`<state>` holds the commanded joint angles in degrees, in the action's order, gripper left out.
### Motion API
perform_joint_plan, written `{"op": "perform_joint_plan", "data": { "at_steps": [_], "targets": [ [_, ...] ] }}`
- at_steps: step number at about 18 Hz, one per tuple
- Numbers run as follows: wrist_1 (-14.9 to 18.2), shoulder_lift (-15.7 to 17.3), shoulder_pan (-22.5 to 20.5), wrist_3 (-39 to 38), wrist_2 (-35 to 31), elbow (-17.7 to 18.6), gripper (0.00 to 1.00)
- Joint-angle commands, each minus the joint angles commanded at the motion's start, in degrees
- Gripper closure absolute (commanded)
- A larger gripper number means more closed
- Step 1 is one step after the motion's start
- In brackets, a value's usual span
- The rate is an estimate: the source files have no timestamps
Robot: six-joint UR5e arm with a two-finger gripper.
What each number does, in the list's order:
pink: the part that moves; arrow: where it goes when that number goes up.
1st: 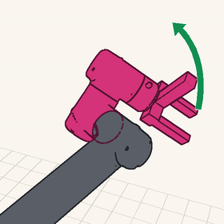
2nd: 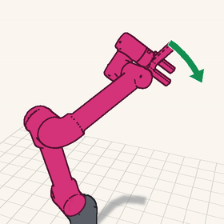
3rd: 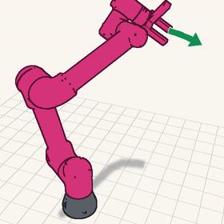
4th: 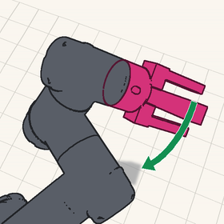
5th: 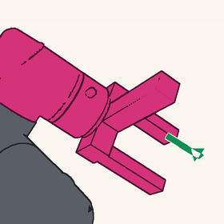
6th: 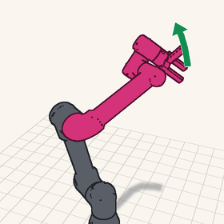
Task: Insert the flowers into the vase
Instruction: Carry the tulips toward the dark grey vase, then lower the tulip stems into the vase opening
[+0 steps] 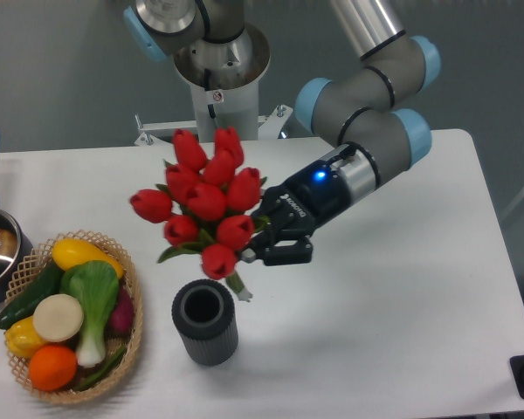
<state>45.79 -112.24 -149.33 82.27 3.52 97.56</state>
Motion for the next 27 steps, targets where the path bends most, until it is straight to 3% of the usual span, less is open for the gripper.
{"op": "perform_joint_plan", "data": {
  "at_steps": [22,27],
  "targets": [
    [0.0,-3.4,2.4,0.2,-0.1,2.3,0.74],
    [-0.1,-6.4,1.9,2.1,-0.2,2.4,0.74]
  ]
}}
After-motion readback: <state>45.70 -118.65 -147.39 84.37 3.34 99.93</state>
